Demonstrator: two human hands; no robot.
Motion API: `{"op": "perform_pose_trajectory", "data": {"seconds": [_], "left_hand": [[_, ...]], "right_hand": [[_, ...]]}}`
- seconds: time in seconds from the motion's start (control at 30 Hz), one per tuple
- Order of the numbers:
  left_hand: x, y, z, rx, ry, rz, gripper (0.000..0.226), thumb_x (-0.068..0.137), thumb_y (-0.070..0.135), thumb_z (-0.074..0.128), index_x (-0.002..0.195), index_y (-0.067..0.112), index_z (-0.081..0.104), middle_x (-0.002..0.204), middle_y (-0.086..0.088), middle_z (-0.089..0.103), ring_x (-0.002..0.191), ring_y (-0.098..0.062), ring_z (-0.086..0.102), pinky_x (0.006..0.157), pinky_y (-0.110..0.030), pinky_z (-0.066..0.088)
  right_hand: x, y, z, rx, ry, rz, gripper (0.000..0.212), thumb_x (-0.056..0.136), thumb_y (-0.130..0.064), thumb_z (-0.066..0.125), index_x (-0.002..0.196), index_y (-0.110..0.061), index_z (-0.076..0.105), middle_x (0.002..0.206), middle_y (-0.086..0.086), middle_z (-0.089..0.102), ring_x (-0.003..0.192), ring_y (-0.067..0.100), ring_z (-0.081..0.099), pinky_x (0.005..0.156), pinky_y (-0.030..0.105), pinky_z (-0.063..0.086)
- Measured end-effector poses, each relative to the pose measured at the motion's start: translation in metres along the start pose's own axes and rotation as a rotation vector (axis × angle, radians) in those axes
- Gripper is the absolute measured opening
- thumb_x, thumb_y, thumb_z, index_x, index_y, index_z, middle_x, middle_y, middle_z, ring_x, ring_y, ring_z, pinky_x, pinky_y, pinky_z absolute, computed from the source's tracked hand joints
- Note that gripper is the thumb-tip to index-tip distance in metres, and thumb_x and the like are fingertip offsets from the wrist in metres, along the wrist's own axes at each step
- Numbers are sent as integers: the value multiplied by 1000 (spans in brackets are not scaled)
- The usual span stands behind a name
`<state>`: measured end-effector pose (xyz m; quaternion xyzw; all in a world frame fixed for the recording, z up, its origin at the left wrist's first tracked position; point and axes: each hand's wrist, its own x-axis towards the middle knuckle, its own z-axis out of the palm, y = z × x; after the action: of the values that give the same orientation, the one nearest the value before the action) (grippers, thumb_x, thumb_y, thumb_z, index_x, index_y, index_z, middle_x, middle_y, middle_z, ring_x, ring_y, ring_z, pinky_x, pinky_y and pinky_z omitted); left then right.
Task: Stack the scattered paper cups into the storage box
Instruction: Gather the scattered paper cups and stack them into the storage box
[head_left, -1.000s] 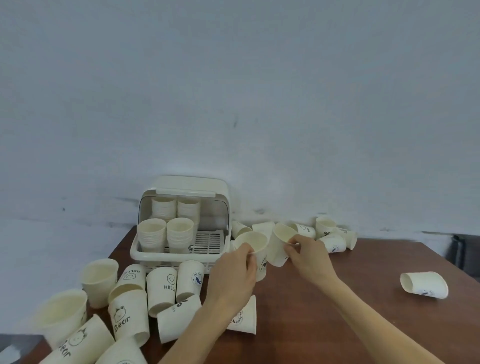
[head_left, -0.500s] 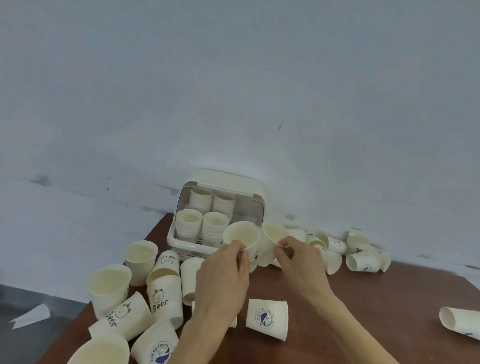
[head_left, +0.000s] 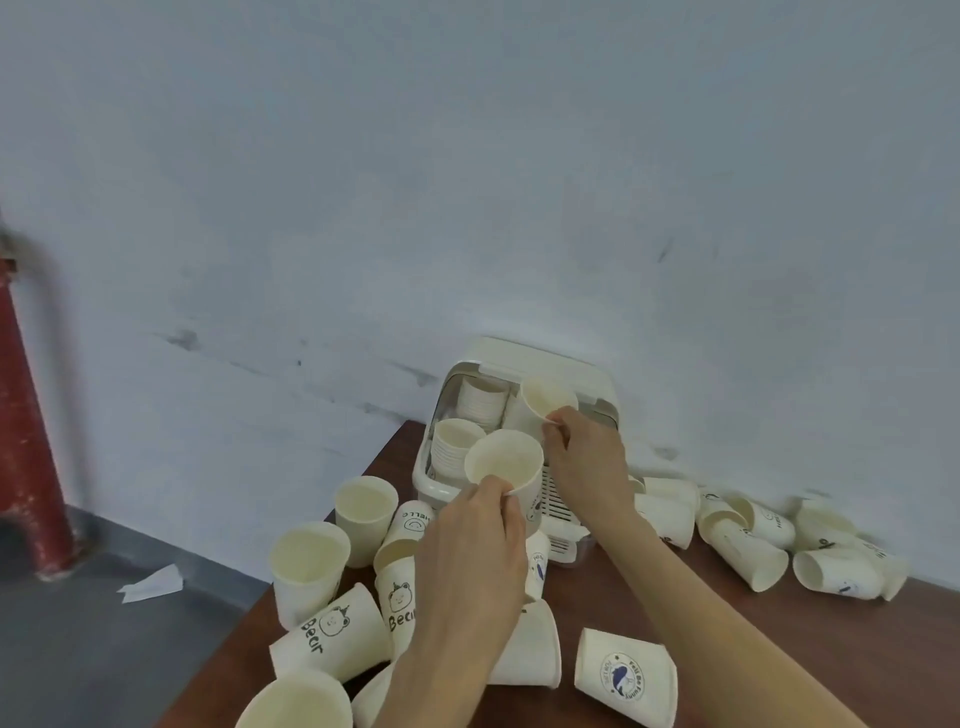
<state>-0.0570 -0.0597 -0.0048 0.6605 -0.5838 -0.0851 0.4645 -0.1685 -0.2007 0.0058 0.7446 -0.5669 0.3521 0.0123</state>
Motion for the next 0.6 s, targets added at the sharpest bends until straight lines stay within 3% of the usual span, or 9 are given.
{"op": "perform_pose_trajectory", "data": {"seconds": [0.13,0.27,0.43,0.6], "left_hand": [[11,-14,-7,27,-17,-19,22,101,32,35,100,25,56,90,9,61,81,-12,55,73,-28,44],[24,-25,-19,100,-25,-23,22,102,32,32,99,24,53,92,8,60,81,-14,53,65,-28,36],[47,-37,-27,201,-36,-15,26,102,30,28,83,20,42,83,2,56,74,-21,47,65,-34,39],[87,-48,-18,242,-64,12,31,102,26,29,96,12,56,91,-6,62,84,-28,56,74,-43,49]], "right_hand": [[14,4,25,-179,-141,-7,26,98,-25,39,97,-11,61,82,9,66,76,29,60,62,37,47],[12,6,40,-253,-218,16,25,100,-25,40,102,-11,61,94,11,65,84,31,60,60,31,35],[9,11,58,-322,-264,-19,17,97,-14,41,83,-13,50,80,7,58,70,27,55,50,31,36],[3,8,64,-376,-309,-62,13,93,-4,38,85,-11,46,88,9,59,77,27,52,57,33,33]]}}
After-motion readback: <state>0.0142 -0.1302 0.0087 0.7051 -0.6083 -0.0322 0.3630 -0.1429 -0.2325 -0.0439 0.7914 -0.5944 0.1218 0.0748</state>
